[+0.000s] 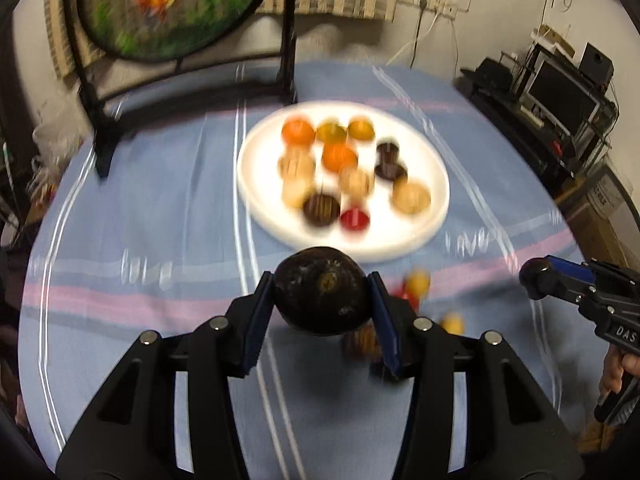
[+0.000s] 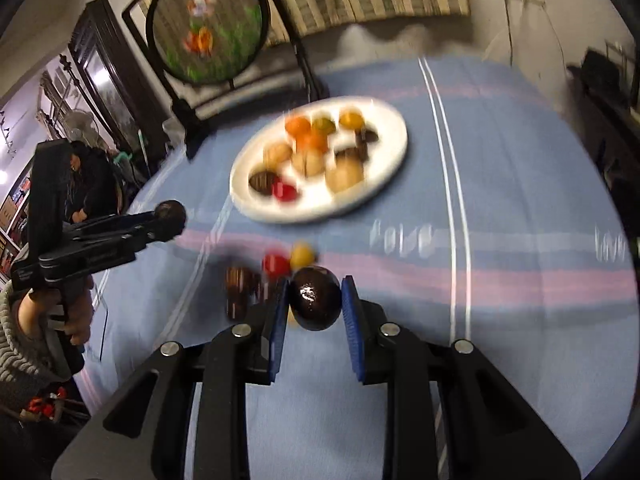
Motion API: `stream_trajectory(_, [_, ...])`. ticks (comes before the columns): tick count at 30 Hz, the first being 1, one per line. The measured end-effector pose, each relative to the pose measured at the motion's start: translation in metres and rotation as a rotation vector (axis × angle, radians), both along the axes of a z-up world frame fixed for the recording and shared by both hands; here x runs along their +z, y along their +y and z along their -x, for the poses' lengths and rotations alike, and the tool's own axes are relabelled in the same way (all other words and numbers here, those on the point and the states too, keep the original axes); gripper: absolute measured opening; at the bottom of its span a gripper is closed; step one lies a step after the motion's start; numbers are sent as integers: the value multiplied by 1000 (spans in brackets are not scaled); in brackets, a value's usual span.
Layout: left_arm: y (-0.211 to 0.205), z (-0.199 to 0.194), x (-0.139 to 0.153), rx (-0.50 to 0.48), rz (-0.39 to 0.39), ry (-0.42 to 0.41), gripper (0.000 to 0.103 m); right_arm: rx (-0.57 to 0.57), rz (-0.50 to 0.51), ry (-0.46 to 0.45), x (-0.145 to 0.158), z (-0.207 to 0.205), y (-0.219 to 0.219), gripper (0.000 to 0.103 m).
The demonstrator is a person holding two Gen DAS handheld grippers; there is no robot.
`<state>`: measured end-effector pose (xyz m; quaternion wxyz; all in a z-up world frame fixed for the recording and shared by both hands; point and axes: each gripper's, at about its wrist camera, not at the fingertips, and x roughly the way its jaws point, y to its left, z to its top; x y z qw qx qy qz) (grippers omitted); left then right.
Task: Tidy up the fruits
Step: 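Carry both dark fruits to the plate and open both tools to release, then move both open tools back to the fruit cluster on the cloth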
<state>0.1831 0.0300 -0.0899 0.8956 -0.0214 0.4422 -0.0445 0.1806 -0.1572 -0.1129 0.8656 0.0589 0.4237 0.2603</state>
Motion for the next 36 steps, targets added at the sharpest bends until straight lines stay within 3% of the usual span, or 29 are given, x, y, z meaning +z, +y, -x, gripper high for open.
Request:
stream_trajectory(4, [-8,-52,7,-9,2,-21,48,0,4,-54,10,-55,15,27])
stream_trajectory(9, [-13,-106,-12,-9,16,11,48,0,17,-48,-6,-107,26,27])
stream_trajectory(16, [-22,-134,-46,-27,36,63,50,-10,46,-10,-43,-147,37,28])
stream_trajectory(17, [-23,-135,-48,-21,36,64,58,-24,45,-5,-46,-149,36,28])
stream_trajectory(19, [-22,-136,-47,-10,29,50,62,-38,26,5,-48,-152,35,29])
stream_trajectory(27, [-3,-106,-24,32,43,23,63,-47,-2,-30,-26,-122,31,31])
stream_trajectory(36, [27,2,-5,146,1,52,71,-13,-28,-16,-2,-21,21,31])
